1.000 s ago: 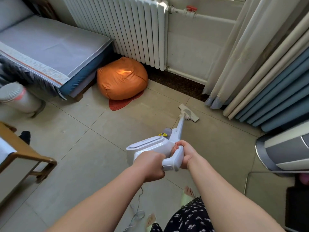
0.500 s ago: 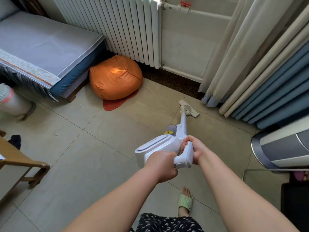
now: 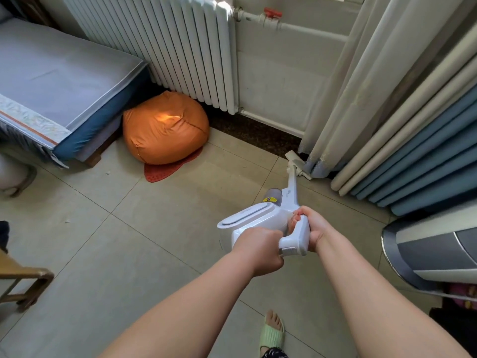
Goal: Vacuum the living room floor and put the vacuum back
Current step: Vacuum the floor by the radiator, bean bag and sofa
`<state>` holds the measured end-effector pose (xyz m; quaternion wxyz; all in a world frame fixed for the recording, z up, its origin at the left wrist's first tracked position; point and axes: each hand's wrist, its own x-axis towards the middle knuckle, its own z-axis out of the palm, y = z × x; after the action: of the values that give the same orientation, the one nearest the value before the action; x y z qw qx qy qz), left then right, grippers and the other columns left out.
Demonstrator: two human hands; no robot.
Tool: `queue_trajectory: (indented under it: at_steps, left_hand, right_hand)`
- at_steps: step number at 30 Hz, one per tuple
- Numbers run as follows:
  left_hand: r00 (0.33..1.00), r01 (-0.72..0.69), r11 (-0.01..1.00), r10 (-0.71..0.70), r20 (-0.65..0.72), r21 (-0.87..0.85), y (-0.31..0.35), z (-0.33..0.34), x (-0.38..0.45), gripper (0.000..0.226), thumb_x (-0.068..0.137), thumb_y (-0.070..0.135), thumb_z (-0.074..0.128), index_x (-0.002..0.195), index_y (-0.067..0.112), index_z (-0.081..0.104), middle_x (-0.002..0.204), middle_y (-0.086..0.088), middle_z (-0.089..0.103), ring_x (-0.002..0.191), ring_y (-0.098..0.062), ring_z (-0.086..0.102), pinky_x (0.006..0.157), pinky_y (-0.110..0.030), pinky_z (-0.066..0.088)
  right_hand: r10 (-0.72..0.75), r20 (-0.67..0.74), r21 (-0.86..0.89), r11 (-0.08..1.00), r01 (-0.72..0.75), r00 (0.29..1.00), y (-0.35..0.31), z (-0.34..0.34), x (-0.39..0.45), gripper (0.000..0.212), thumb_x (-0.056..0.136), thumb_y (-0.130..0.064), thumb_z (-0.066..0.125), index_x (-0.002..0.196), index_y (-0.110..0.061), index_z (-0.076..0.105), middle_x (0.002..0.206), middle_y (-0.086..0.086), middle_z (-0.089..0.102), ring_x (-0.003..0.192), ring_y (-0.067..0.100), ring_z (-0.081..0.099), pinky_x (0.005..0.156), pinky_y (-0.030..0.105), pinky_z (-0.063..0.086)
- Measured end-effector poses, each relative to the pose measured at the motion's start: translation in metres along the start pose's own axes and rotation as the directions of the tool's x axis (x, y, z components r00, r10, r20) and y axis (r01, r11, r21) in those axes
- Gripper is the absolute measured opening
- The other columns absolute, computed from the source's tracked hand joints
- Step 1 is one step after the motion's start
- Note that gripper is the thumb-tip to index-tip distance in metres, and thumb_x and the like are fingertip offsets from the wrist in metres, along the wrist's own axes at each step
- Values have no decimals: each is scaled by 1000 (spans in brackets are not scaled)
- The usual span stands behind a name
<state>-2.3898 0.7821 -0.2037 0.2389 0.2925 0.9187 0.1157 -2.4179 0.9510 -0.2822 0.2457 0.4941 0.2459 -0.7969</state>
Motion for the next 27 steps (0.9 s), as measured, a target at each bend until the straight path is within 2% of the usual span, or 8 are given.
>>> queue_trajectory:
  at_steps: [6, 10, 14, 19, 24, 27]
  left_hand:
    - [1000, 10, 999, -10, 1, -42, 14, 2, 35, 7, 80, 21, 55, 81, 20, 48, 73, 1, 48, 71, -27, 46, 58, -30, 30]
    - [1000, 9, 1000, -9, 23, 16, 8, 2, 32, 5, 79, 19, 55, 82, 20, 51, 74, 1, 51, 71, -27, 48, 59, -30, 32]
    - [999, 4, 996, -6, 33, 84, -11, -8, 6, 4, 78, 20, 55, 79, 20, 51, 73, 1, 53, 71, -26, 49, 59, -29, 32]
    - [997, 22, 992, -31, 67, 123, -36, -17, -53, 3, 78, 19, 54, 78, 20, 51, 74, 0, 55, 72, -25, 50, 59, -29, 33]
    - [994, 25, 990, -39, 104, 137, -59, -5, -125, 4, 78, 21, 53, 81, 22, 51, 85, -3, 63, 76, -27, 52, 63, -29, 36]
    - [994, 24, 991, -38, 103, 132, -64, 8, -143, 5, 79, 22, 53, 84, 22, 52, 89, -4, 65, 83, -29, 57, 63, -29, 35]
  right_hand:
    - [28, -10, -12, 1000, -28, 1000, -39, -12, 9, 13, 74, -7, 49, 67, -14, 40, 47, -3, 42, 35, 7, 43, 38, 18, 43]
    - [82, 13, 15, 997, -82, 997, -29, -10, 13, 15, 79, -9, 48, 67, -15, 40, 49, -3, 43, 36, 7, 42, 37, 18, 43]
    - [113, 90, 65, 991, -119, 990, 0, 7, 6, 21, 83, -12, 43, 63, -16, 38, 47, -3, 41, 35, 8, 42, 35, 20, 42]
    - [145, 147, 101, 982, -161, 978, 63, 32, -8, 21, 73, -7, 46, 54, -13, 39, 45, -3, 40, 34, 10, 41, 36, 19, 42]
    - [158, 153, 91, 981, -173, 976, 138, 41, -19, 23, 69, -6, 47, 48, -11, 40, 44, -2, 40, 33, 10, 40, 36, 18, 41]
    - [126, 135, 79, 987, -137, 983, 159, 39, -20, 24, 68, -6, 47, 45, -11, 41, 42, -3, 39, 31, 10, 39, 37, 16, 40]
